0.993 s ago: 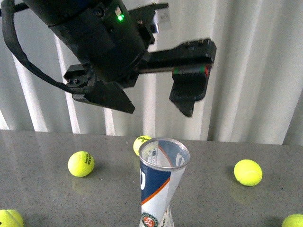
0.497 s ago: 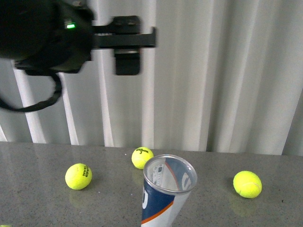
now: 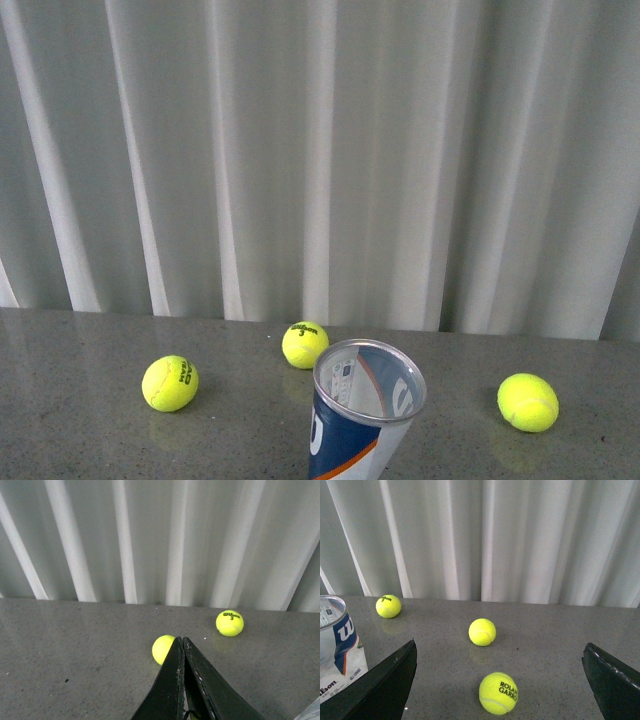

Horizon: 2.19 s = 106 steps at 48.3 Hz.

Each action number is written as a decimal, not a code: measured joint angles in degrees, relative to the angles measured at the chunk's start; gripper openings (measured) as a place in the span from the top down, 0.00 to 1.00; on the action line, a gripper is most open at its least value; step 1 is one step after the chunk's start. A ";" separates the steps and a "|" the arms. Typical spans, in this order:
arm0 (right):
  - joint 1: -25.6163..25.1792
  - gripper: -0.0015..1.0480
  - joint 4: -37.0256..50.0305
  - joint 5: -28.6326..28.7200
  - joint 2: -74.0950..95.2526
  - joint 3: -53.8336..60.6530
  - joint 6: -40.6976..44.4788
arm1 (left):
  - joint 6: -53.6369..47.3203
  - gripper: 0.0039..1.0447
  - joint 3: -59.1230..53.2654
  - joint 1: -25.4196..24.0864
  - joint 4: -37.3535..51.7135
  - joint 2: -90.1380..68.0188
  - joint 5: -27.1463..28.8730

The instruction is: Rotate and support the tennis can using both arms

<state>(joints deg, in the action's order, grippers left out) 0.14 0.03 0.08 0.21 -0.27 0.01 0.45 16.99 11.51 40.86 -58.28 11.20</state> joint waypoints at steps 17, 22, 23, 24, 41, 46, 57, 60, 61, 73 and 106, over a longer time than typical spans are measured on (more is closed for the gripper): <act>0.00 0.07 0.00 0.00 0.00 0.00 0.00 | -0.02 0.97 -8.50 -4.81 -1.92 10.54 -4.85; 0.00 0.07 0.00 0.02 0.00 0.00 0.00 | 0.00 0.97 -10.12 -5.86 -3.34 13.49 -5.66; 0.00 0.07 0.00 0.02 0.00 0.00 0.00 | 0.00 0.97 -10.47 -6.08 -3.69 14.14 -5.84; 0.00 0.07 0.00 0.02 0.00 0.00 0.00 | 0.00 0.97 -10.93 -6.56 -4.24 15.12 -6.43; 0.00 0.07 0.00 0.02 0.00 0.00 0.00 | -0.02 0.97 -14.43 -11.37 -11.58 26.01 -10.99; 0.00 0.07 0.00 0.00 0.00 0.00 -0.02 | -0.02 0.97 -15.58 -11.37 -10.29 27.04 -11.08; 0.00 0.07 0.00 0.00 0.00 0.00 0.00 | -0.11 0.97 -15.61 -11.37 -16.98 34.58 -11.21; 0.00 0.07 0.00 0.00 0.00 0.00 0.00 | -0.11 0.97 -15.61 -11.37 -19.10 36.65 -11.19; 0.00 0.07 0.00 0.00 0.00 0.00 0.00 | -0.11 0.97 -15.61 -11.37 -19.89 37.35 -11.19; 0.00 0.07 0.00 0.00 0.00 0.00 0.00 | -0.11 0.97 -15.61 -11.37 -25.66 43.28 -11.19; 0.00 0.07 0.00 0.02 0.00 0.00 0.00 | -0.17 0.79 -15.58 -11.37 -40.83 58.07 -11.19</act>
<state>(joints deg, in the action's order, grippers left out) 0.14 0.03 0.10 0.21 -0.27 0.01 0.27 1.41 0.14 0.03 -0.21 0.01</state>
